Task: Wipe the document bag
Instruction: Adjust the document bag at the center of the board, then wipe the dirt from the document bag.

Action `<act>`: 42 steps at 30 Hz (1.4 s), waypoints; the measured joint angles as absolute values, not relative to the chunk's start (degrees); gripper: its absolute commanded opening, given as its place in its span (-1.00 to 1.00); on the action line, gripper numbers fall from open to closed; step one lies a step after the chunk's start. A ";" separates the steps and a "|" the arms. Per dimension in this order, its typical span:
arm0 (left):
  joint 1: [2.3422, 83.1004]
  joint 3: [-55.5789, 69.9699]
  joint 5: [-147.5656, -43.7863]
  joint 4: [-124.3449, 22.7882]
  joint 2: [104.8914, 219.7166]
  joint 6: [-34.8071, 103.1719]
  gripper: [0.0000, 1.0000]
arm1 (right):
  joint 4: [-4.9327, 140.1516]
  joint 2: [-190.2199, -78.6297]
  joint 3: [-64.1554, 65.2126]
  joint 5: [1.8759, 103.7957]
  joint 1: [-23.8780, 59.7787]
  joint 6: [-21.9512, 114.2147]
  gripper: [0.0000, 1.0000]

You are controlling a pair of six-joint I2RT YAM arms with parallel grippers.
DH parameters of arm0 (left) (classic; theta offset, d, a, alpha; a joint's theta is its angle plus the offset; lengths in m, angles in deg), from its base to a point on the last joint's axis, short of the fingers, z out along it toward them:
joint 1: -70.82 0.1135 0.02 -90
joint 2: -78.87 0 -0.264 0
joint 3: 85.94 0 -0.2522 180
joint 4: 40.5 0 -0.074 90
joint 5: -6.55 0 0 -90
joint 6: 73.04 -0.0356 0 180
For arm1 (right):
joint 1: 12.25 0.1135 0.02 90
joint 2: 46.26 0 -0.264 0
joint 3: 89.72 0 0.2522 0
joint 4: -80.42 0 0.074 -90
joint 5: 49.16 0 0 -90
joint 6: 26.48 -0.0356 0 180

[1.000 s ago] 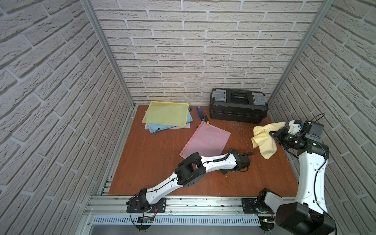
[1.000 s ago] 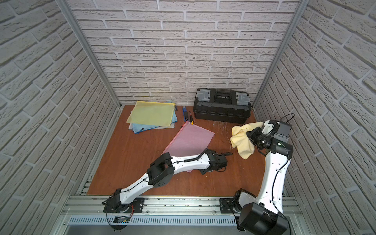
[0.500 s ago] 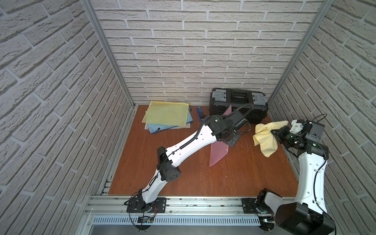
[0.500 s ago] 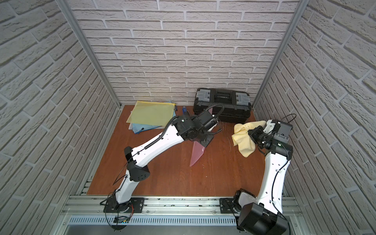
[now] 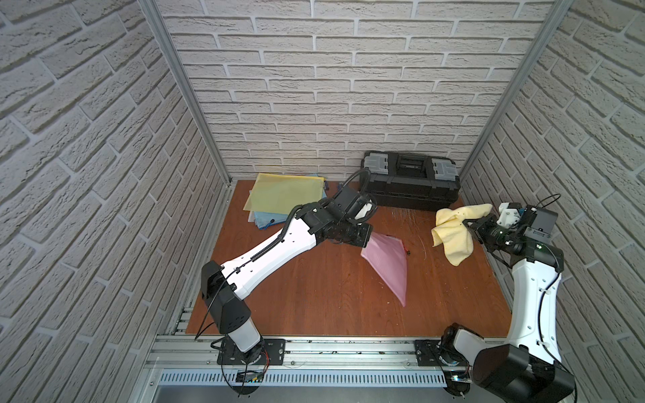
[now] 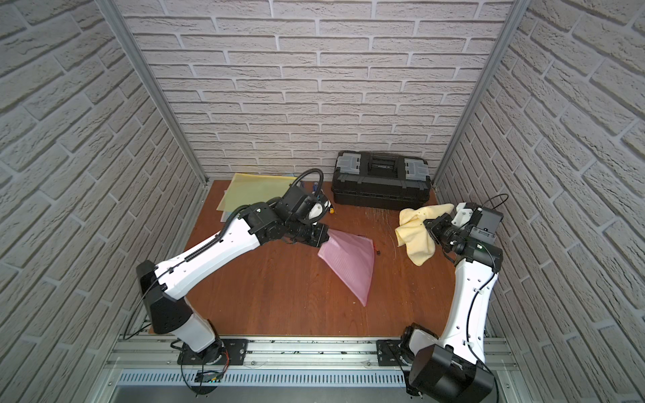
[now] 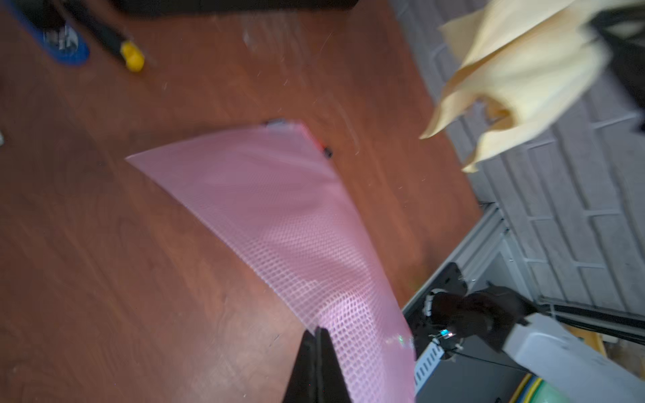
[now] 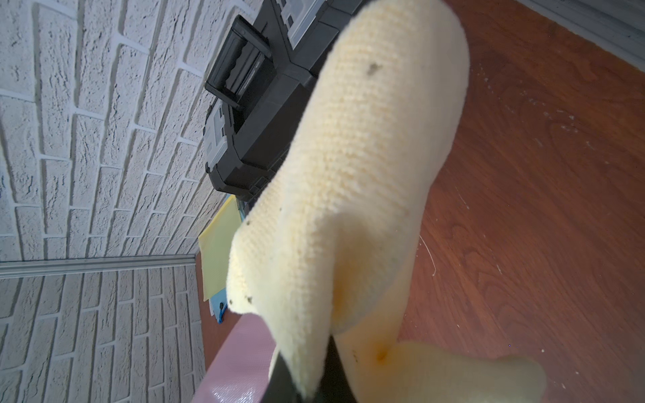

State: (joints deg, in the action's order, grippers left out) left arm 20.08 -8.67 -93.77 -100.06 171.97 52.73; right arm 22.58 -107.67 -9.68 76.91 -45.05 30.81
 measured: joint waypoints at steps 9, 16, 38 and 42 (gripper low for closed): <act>18.90 17.95 -95.26 -92.06 170.27 56.21 -0.60 | 22.37 -108.08 -11.12 80.06 -43.78 31.40 -0.96; 18.68 22.30 -91.22 -89.72 168.41 56.40 0.88 | 22.63 -110.62 -16.06 77.02 -28.87 32.40 -0.95; 18.66 31.11 -103.48 -78.88 165.48 57.06 -1.00 | 34.15 -145.85 -23.91 75.01 1.22 26.83 -0.96; 18.77 31.11 -103.74 -77.61 165.85 57.15 -1.00 | 37.29 -152.10 -14.90 72.37 1.22 26.06 -0.96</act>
